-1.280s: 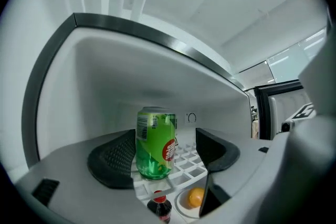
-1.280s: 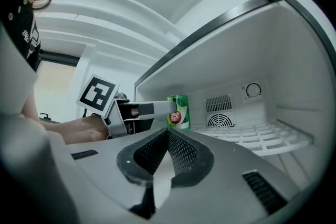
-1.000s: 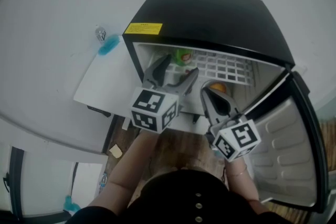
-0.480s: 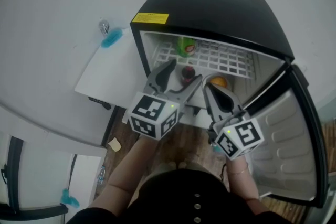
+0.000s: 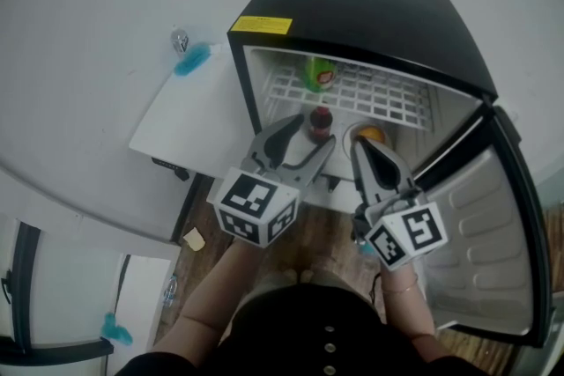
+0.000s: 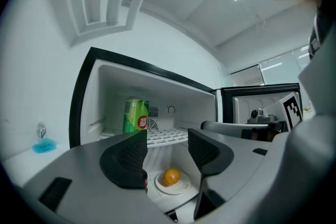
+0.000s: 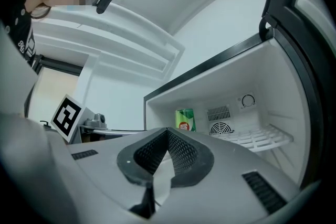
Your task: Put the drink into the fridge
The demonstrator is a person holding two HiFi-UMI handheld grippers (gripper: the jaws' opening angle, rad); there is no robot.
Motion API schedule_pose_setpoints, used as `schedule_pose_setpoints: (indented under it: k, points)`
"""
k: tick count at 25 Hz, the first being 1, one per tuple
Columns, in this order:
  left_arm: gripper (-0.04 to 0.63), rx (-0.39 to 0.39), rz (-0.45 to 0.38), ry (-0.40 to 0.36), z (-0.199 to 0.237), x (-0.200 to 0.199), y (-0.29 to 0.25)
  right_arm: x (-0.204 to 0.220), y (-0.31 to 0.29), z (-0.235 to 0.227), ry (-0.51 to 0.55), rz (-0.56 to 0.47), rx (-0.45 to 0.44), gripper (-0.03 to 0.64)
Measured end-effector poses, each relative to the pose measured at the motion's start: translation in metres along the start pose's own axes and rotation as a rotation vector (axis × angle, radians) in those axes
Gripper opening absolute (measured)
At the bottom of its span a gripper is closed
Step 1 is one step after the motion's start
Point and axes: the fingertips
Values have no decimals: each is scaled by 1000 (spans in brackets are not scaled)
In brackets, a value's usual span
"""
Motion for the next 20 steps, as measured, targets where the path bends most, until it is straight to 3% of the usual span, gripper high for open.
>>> schedule_pose_setpoints:
  k: [4, 12, 20]
  points:
    - [224, -8, -2, 23, -3, 10, 6, 3, 4, 3, -5, -11, -12, 8]
    - [27, 3, -8, 20, -13, 27, 17, 16, 10, 7, 1, 22, -29, 8]
    - [6, 65, 41, 27, -31, 51, 14, 35, 16, 14, 7, 75, -56, 8]
Point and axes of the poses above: the fingertips, and each gripper's own axes: y backward along the fingers, z to its left, x out of its underside, and after that the axes turned 12 degrees about x, right-handed
